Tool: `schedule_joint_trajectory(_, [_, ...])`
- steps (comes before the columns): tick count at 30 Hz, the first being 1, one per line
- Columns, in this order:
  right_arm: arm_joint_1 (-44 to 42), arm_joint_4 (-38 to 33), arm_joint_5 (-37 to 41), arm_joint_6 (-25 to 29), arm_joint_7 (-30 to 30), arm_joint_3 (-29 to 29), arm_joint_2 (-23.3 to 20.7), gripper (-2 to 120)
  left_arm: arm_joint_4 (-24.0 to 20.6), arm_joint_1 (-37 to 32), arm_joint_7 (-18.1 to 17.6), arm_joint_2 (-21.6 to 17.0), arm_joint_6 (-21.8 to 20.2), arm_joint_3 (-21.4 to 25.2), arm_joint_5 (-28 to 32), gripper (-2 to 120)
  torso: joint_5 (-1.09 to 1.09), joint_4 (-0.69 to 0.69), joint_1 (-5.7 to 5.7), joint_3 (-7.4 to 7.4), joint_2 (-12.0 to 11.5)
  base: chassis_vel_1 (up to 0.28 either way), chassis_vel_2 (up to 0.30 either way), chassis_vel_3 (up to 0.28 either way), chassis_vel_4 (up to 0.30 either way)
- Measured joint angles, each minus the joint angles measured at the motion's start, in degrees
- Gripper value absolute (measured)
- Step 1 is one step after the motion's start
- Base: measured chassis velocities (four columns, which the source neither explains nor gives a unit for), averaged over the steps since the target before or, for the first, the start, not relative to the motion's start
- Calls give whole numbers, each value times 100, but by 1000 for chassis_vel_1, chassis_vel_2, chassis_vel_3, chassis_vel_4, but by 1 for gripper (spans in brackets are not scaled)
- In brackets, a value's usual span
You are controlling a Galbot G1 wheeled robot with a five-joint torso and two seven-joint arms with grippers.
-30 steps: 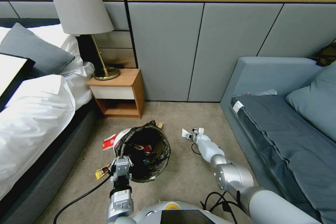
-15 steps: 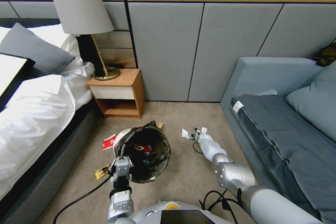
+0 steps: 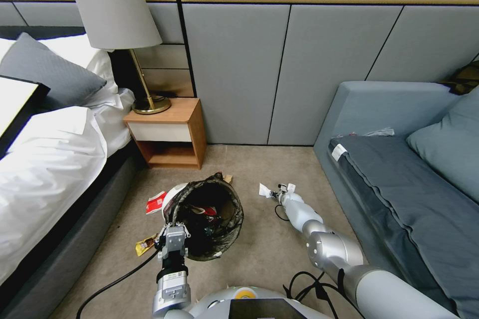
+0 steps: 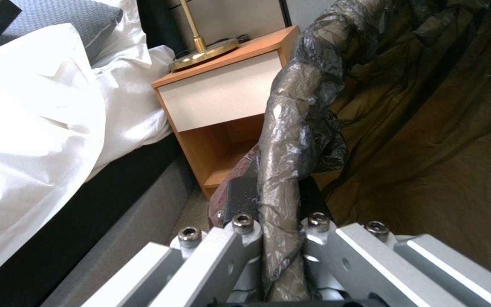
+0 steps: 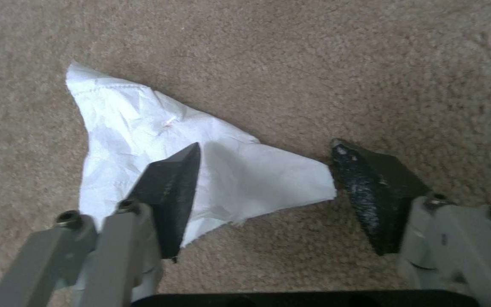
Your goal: Pick up the trash bin, then pick up the garbage from the floor and place it into the trash bin.
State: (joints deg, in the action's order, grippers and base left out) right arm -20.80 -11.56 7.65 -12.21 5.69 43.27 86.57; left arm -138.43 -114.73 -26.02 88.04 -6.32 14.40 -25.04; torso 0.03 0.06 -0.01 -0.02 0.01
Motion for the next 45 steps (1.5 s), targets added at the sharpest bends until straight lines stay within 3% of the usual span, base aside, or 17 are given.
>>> schedule_joint_trajectory(6, [-4, 38, -62, 8, 55, 180, -39, 72, -20, -15, -5, -12, 12, -13, -10, 0, -1, -1, 0, -1, 0, 0, 0, 0, 0])
schedule_joint_trajectory(10, [-48, 44, -93, 27, 73, 228, -45, 67, -21, -15, -14, -16, 27, -19, -10, 0, -6, -3, 0, -1, 1, 0, 0, 0, 0])
schedule_joint_trajectory(17, [-158, 58, -202, 68, 64, 309, 19, 46, -21, -5, -16, -11, 34, -58, -13, 0, -11, -13, -1, 0, 1, 0, 0, 0, 0])
schedule_joint_trajectory(19, [-175, 59, -232, 69, 18, 317, 57, 34, -21, -2, -17, 2, 34, -59, -14, 0, -11, -15, 0, 0, 1, 0, 0, 0, 0])
schedule_joint_trajectory(21, [-177, 59, -237, 69, 12, 317, 65, 32, -21, -2, -17, 3, 34, -60, -14, 0, -11, -15, -1, 0, 1, 0, 0, 0, 0])
schedule_joint_trajectory(28, [-286, 8, -349, 71, -95, 289, 263, 1, -12, 14, -9, 47, 33, -105, -35, 0, -13, -18, 0, 1, 1, 0, 0, 0, 0])
schedule_joint_trajectory(34, [-414, -156, -361, 72, -125, 191, 411, 0, 1, 20, -3, 65, 24, -107, -39, 0, -14, -16, 0, 1, 1, 0, 0, 0, 0])
schedule_joint_trajectory(36, [-433, -180, -389, 72, -121, 161, 486, 0, 2, 22, 0, 67, 20, -108, -39, 0, -5, -9, 0, 0, 2, -53, -15, -17, -29])
schedule_joint_trajectory(45, [-426, -186, -413, 71, -77, 23, 480, 0, 7, 25, 1, 73, 15, -106, -40, 0, -2, -7, 0, 1, 1, -6, -1, -2, -3])
